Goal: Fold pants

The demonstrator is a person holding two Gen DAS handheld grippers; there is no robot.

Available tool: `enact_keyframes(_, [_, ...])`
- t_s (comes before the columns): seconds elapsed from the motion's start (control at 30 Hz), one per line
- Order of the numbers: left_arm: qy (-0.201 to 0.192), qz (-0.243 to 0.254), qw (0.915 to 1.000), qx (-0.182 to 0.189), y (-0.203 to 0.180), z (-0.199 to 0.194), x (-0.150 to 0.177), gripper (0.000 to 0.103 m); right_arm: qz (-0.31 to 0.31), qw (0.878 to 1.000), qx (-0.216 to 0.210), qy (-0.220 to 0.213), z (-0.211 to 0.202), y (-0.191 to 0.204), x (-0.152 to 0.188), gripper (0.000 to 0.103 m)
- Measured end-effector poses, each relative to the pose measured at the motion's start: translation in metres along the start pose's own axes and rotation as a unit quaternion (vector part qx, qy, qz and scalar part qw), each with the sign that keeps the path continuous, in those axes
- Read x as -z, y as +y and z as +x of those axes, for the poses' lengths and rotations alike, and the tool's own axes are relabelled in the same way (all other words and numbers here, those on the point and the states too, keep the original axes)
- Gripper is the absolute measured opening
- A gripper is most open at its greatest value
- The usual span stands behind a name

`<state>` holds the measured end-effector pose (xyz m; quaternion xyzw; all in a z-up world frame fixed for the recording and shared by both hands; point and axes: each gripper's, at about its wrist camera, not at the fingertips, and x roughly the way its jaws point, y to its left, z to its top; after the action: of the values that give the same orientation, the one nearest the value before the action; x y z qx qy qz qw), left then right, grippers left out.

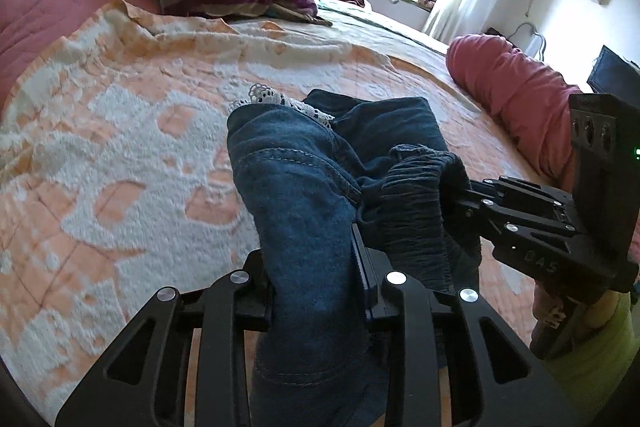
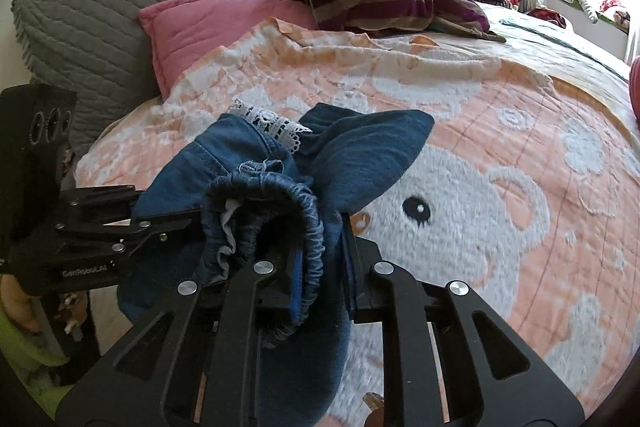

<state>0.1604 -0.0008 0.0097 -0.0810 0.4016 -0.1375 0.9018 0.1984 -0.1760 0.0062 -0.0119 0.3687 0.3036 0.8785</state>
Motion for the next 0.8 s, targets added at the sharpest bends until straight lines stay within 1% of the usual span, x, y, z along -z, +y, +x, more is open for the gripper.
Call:
enact_keyframes(0.13, [0.000,-0.006,1.0000,-0.004,0.006,0.009,-0.008,0.028,0.003,1.000,0.002,0.006,0.011,-0.005,-0.008,0.010])
enact_keyframes(0.4, [-0.003,-0.012,0.9999,-0.007,0.013,0.021,-0.015,0.028,0.003,1.000,0.009,0.009,0.022,-0.010,-0.013,0.010])
enact_keyframes(0.8, [0.010,-0.026,0.9995,-0.013,0.029,0.038,-0.007,0.028,0.011,0.999,0.033,0.033,0.044,-0.019,-0.003,0.010])
